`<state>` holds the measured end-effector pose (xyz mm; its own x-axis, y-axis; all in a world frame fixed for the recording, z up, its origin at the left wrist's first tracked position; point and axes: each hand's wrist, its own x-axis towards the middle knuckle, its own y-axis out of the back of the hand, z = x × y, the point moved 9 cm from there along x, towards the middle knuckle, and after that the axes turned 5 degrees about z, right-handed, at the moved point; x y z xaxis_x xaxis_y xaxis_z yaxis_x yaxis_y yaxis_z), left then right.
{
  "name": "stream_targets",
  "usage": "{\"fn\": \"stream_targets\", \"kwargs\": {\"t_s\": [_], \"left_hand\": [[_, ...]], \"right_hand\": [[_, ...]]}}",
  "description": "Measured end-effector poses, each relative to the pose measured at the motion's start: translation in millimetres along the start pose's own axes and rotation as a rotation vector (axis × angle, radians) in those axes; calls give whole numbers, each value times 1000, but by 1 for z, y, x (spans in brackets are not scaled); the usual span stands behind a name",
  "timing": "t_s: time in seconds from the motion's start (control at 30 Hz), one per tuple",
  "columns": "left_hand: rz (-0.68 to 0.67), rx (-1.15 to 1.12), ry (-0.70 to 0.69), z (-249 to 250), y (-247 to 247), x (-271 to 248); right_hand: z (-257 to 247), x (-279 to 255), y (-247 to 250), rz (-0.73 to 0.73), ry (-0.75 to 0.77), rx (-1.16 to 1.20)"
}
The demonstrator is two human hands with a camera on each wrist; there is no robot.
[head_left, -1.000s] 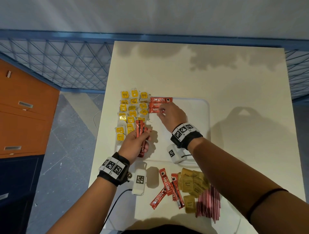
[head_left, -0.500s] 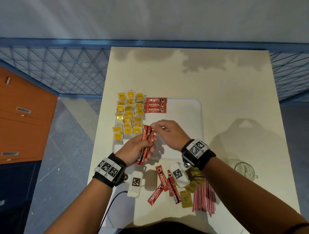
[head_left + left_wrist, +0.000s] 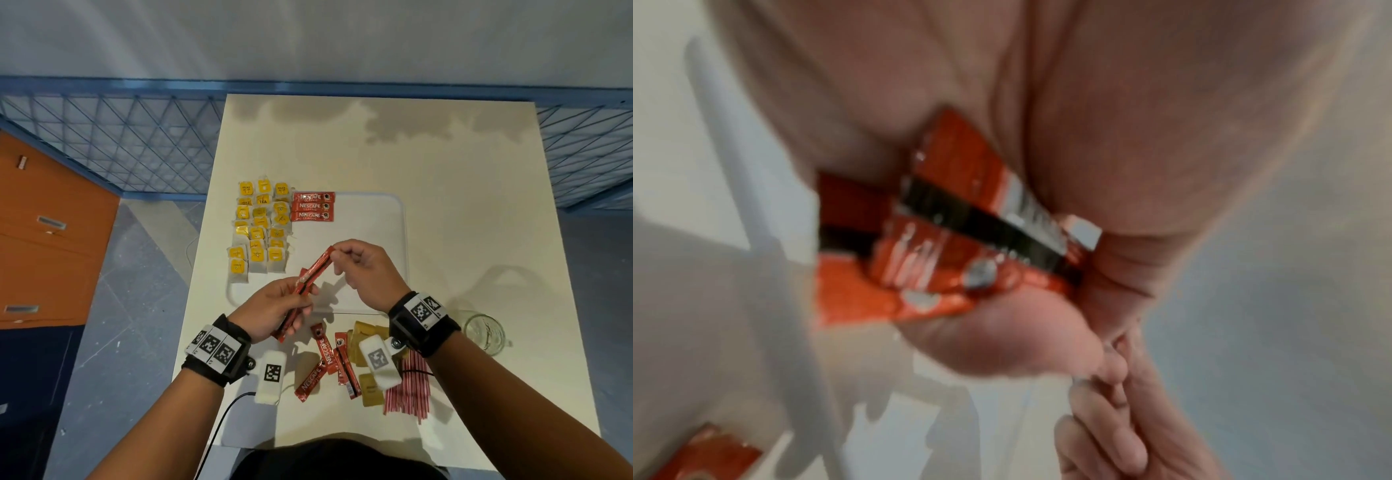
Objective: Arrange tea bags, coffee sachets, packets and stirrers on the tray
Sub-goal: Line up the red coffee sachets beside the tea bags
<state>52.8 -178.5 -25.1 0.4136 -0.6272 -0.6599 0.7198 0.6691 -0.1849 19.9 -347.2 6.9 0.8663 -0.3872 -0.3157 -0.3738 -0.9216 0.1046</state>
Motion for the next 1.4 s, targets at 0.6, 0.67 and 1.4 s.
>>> {"fn": "stream_targets", "kwargs": {"t_s": [0.6, 0.67, 1.4], "left_hand": [[404, -419, -76, -4, 33, 5], [424, -401, -85, -3, 33, 6], [478, -458, -64, 2, 38, 15]], "right_hand": [[9, -33, 1, -169, 31, -298], [13, -33, 3, -169, 15, -276], [29, 43, 23, 254, -160, -150]]}}
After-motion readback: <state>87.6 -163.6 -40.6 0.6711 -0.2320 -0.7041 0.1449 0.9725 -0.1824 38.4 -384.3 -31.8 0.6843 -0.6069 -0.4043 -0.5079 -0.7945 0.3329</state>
